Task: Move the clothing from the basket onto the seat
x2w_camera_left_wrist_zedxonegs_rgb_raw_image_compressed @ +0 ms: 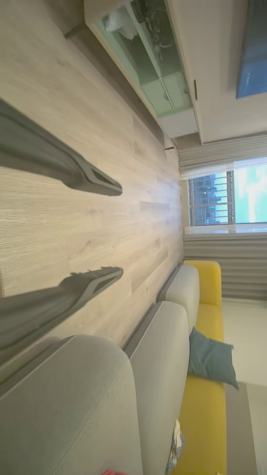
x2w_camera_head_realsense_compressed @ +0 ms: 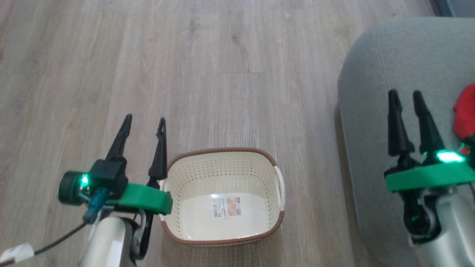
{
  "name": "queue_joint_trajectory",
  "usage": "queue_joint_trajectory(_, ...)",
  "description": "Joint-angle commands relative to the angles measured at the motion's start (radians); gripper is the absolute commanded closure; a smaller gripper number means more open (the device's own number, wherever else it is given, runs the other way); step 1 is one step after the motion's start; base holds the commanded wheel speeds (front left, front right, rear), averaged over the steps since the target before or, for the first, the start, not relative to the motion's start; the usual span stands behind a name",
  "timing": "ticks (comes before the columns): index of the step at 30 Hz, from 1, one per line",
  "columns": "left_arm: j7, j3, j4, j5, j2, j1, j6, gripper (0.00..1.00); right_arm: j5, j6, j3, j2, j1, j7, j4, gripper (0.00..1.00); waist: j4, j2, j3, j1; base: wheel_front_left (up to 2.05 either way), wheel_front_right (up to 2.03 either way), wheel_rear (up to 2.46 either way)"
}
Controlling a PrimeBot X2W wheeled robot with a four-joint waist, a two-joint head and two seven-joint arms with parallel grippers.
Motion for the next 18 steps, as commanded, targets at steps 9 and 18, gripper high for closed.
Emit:
queue_joint_trajectory(9,-0.005,0.025,-0.015,-0.055,-0.001,0.012,0.087,0.00,-0.079,0.000,-0.034,0.077,0.080,-0.009,-0.045,0.00,0.030,-0.0001,-0.022,0.0001,0.00,0.00,0.00)
queue_joint_trajectory(18,-0.005,0.014,-0.028,-0.090,-0.001,0.033,0.101,0.00,-0.108,0.000,-0.020,0.092,0.105,-0.009,-0.046,0.00,0.032,-0.0001,-0.032,0.0001,0.00,0.00,0.00)
